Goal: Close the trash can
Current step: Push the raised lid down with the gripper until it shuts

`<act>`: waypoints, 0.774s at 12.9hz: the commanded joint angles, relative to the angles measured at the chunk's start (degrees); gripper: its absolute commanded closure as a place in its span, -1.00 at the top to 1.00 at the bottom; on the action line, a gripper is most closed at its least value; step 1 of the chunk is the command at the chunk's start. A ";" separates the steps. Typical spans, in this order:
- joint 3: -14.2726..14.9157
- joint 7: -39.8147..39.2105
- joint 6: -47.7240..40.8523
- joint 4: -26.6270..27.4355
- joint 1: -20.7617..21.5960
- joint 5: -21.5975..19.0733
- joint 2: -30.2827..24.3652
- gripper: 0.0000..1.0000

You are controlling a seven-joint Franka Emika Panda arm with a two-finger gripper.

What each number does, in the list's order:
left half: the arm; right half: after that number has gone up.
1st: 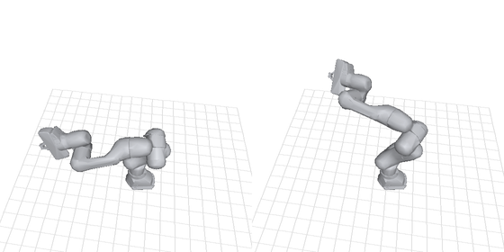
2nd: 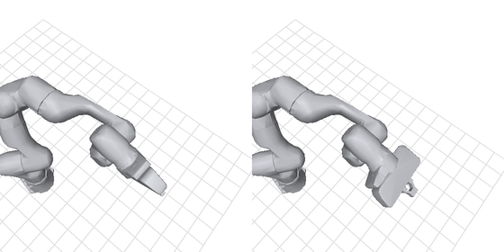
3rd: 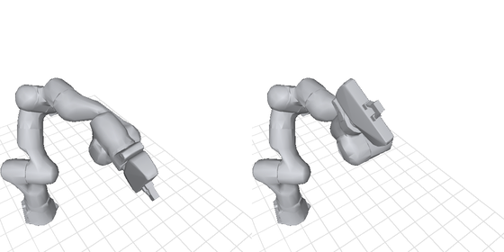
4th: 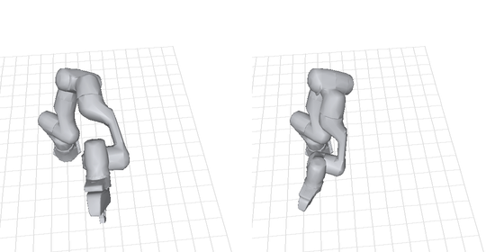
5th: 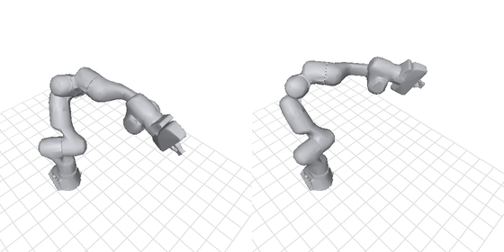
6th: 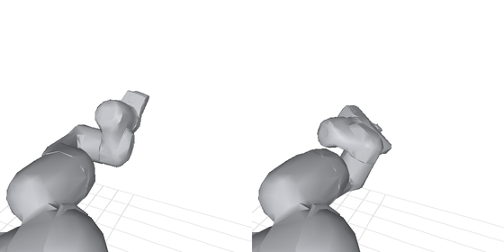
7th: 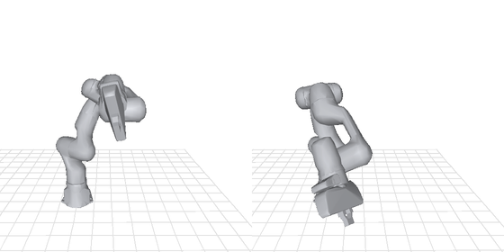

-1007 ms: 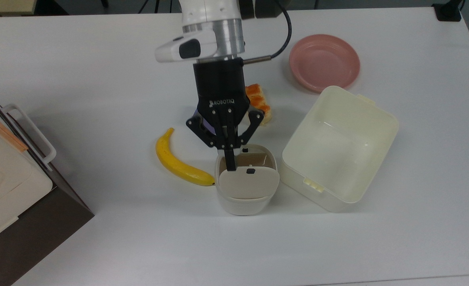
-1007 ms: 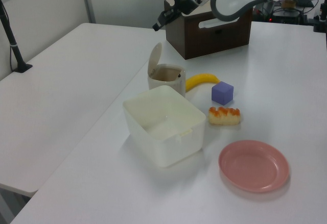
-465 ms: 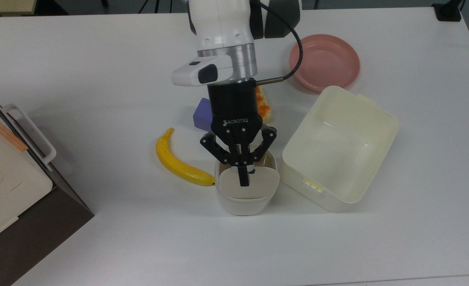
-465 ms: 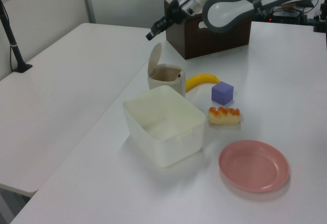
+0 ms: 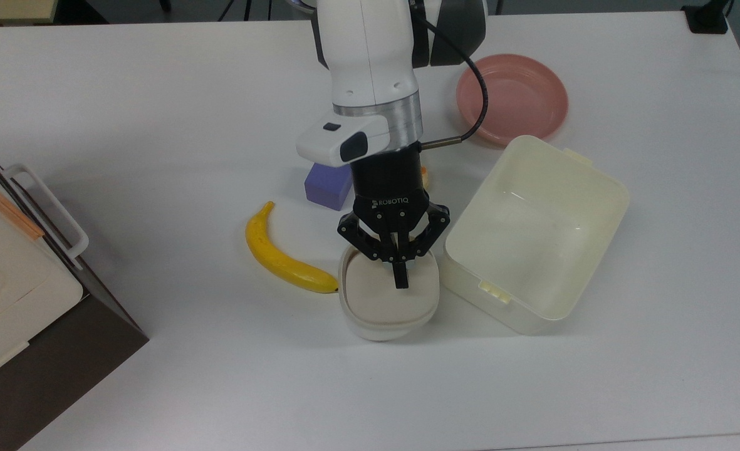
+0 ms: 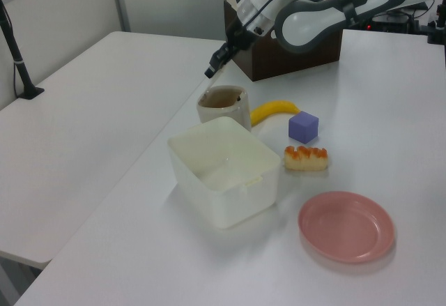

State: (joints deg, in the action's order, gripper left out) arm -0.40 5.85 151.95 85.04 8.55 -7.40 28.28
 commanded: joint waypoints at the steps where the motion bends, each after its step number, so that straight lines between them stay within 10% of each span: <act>1: 0.84 -1.62 -8.22 1.44 0.32 0.81 -1.38 -1.00; 10: 0.93 -5.50 -11.67 7.24 0.67 0.99 -1.03 -1.00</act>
State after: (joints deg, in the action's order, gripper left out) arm -0.05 1.64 141.25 87.45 8.53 -7.33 27.80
